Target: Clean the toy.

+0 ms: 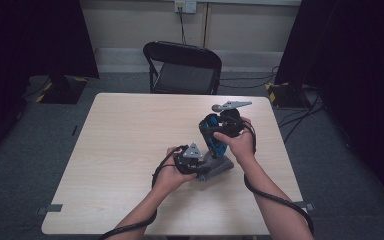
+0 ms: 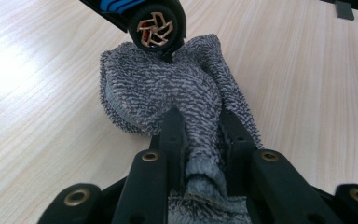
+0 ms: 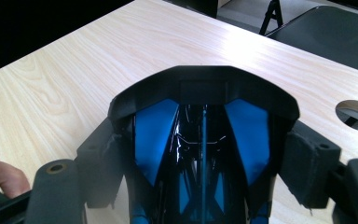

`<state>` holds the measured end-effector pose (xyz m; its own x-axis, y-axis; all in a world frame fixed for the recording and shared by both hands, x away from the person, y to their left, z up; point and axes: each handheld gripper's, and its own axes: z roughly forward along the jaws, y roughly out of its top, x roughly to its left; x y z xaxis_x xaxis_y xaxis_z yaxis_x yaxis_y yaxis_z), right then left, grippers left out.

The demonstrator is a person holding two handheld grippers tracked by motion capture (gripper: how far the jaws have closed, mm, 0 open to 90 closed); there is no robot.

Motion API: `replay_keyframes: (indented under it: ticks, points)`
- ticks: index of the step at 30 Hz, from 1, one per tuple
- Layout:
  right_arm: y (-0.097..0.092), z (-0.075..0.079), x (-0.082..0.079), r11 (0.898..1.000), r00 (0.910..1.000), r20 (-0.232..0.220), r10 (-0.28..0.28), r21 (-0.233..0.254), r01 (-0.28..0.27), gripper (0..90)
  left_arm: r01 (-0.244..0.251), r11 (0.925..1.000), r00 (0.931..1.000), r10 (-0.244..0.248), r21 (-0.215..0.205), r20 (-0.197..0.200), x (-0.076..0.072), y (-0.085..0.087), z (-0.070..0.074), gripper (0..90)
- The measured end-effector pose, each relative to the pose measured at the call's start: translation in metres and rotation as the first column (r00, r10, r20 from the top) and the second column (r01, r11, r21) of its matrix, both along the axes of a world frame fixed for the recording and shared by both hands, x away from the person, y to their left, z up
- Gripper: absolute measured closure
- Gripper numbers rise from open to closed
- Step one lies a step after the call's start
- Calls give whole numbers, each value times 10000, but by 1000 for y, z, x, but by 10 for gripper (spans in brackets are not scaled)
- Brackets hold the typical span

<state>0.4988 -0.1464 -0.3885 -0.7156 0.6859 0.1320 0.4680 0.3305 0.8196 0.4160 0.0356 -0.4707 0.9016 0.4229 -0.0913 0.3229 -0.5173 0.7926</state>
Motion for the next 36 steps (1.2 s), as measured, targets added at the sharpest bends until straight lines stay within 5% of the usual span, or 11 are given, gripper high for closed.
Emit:
replay_keyframes:
  ticks: [14, 22, 31, 36]
  points:
    - [-4, 4, 2, 9997, 9998, 96, -147, 217, 145, 253, 461, 9989, 9989, -461, -68, -61, -7, -5, -1, 745]
    - [-9, 6, 2, 9993, 9996, 150, -234, 285, 230, 253, 331, 9994, 9994, -331, 53, -34, -7, 10, 2, 745]
    - [-18, 0, 0, 9994, 9996, 34, -295, 170, 294, 253, -731, 9973, 9969, 731, -7, 292, 4, 50, 15, 745]
    - [-17, -4, -3, 9997, 9998, -18, -174, 168, 175, 253, -1607, 9870, 9852, 1610, -92, 590, 17, 71, 31, 745]
